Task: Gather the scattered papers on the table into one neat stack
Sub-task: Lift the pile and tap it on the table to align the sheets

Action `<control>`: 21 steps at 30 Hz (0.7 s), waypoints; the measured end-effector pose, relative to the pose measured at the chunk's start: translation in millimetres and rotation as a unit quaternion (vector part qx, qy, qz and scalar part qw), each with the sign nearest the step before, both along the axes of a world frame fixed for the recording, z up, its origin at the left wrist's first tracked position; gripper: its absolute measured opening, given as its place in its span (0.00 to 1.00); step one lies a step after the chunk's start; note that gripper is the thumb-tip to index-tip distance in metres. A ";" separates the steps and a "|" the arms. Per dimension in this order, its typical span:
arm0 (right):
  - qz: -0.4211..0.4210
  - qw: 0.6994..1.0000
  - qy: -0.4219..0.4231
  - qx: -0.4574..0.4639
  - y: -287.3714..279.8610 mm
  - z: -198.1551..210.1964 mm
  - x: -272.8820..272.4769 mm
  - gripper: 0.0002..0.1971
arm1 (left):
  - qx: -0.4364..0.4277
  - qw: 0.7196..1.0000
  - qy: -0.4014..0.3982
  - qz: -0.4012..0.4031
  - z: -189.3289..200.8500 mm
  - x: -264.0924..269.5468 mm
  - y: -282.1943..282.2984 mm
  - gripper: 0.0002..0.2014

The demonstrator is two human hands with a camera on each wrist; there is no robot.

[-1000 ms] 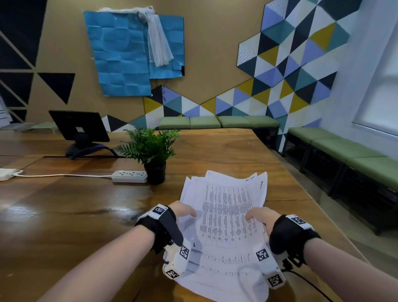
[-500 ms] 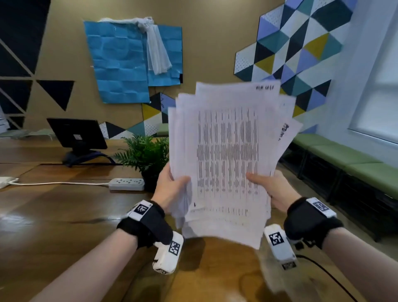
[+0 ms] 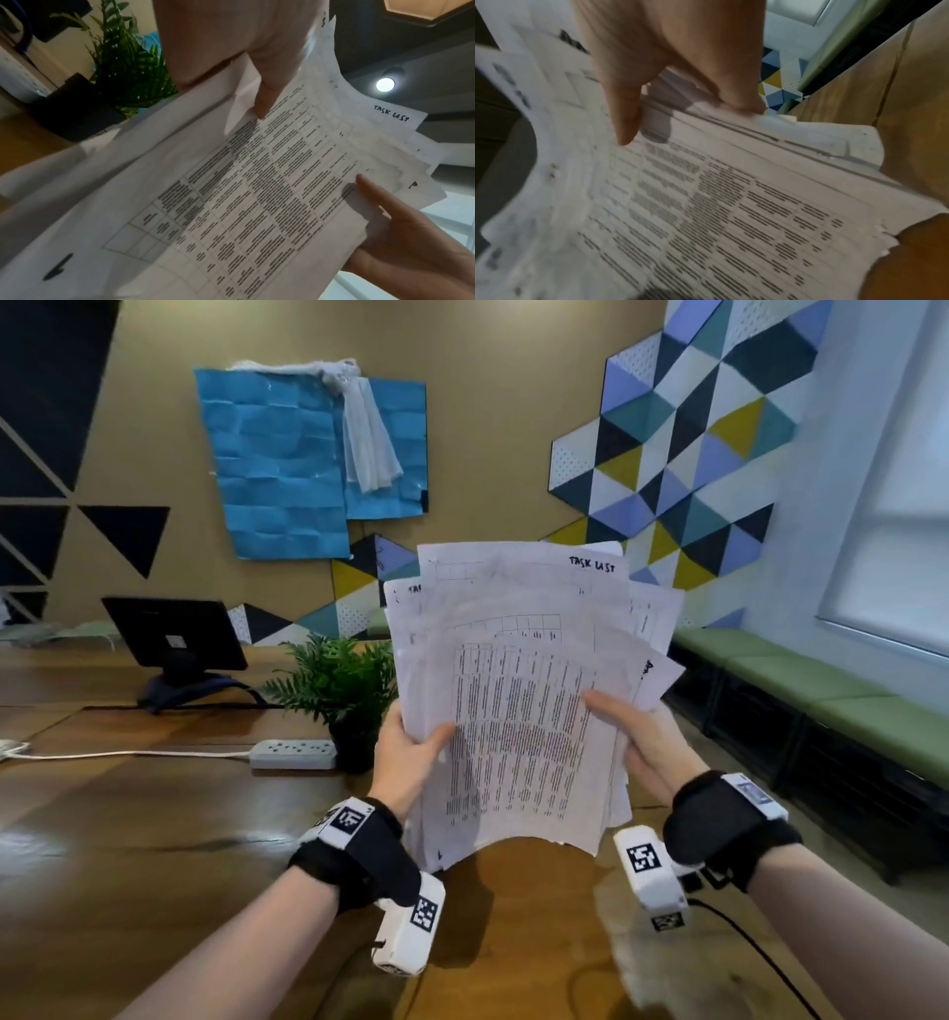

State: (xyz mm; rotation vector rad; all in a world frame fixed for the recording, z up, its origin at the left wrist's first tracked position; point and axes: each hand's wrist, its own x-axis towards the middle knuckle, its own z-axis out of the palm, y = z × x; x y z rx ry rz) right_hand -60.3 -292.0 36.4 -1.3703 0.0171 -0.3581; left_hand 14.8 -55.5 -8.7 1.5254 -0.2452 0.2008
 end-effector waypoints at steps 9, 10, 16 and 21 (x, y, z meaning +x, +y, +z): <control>-0.031 0.999 0.008 -0.006 -4.0 9.9 10.9 0.19 | -0.018 1.000 0.013 -0.022 1.3 7.5 3.7 0.24; -0.040 0.999 0.019 -0.004 -2.7 7.8 14.4 0.21 | -0.015 0.999 0.015 -0.029 1.4 6.3 2.1 0.21; -0.031 0.999 0.022 0.007 2.4 7.5 26.9 0.16 | -0.026 0.998 -0.021 -0.046 10.6 -1.2 -3.8 0.16; -0.015 0.999 0.028 -0.045 2.5 -2.7 23.1 0.23 | -0.015 0.998 -0.010 -0.060 -0.6 -3.3 -1.7 0.17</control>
